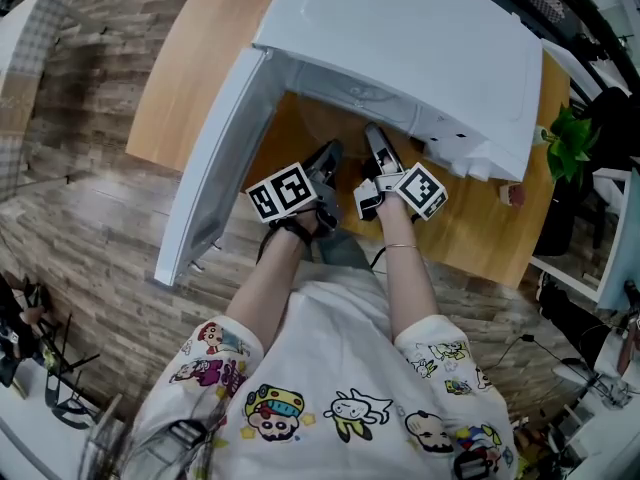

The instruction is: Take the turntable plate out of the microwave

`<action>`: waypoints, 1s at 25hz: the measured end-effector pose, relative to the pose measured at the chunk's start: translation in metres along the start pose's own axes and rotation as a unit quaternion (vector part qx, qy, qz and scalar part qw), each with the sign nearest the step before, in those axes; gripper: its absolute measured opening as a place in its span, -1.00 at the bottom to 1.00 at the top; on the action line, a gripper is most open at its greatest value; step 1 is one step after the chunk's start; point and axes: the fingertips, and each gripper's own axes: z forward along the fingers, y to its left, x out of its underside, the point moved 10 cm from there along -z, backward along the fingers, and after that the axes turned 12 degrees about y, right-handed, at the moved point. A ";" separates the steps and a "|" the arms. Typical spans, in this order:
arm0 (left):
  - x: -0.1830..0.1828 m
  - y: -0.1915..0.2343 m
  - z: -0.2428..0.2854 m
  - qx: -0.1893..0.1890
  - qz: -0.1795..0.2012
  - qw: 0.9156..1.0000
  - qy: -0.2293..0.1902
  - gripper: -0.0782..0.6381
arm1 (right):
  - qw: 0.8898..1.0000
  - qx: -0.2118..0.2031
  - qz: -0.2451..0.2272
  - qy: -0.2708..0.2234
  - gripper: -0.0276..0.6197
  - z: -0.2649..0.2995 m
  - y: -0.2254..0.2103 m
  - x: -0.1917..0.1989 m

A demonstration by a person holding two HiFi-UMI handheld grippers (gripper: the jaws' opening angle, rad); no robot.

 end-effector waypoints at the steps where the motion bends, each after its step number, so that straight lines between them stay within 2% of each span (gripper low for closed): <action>1: 0.000 0.000 0.000 0.001 0.000 1.000 0.001 -0.63 | 1.000 -0.002 0.005 -0.003 -0.35 0.002 0.000 0.000; 7: -0.005 0.002 -0.003 0.009 0.002 1.000 -0.009 -0.61 | 1.000 -0.003 0.014 -0.010 -0.42 0.008 0.001 -0.002; 11: -0.020 0.006 -0.001 0.022 -0.012 0.999 -0.031 -0.52 | 1.000 0.003 0.017 -0.013 -0.49 0.007 0.000 -0.002; 16: -0.037 0.008 0.007 0.022 -0.009 0.999 -0.035 -0.47 | 1.000 0.011 0.017 -0.012 -0.61 0.006 -0.002 -0.001; 22: -0.049 0.007 0.015 0.011 0.002 1.000 -0.024 -0.45 | 0.999 0.001 0.034 -0.010 -0.64 0.006 -0.002 0.001; 25: -0.049 0.006 0.014 -0.009 0.013 1.000 -0.019 -0.53 | 0.999 -0.003 0.045 -0.014 -0.66 0.005 -0.001 0.004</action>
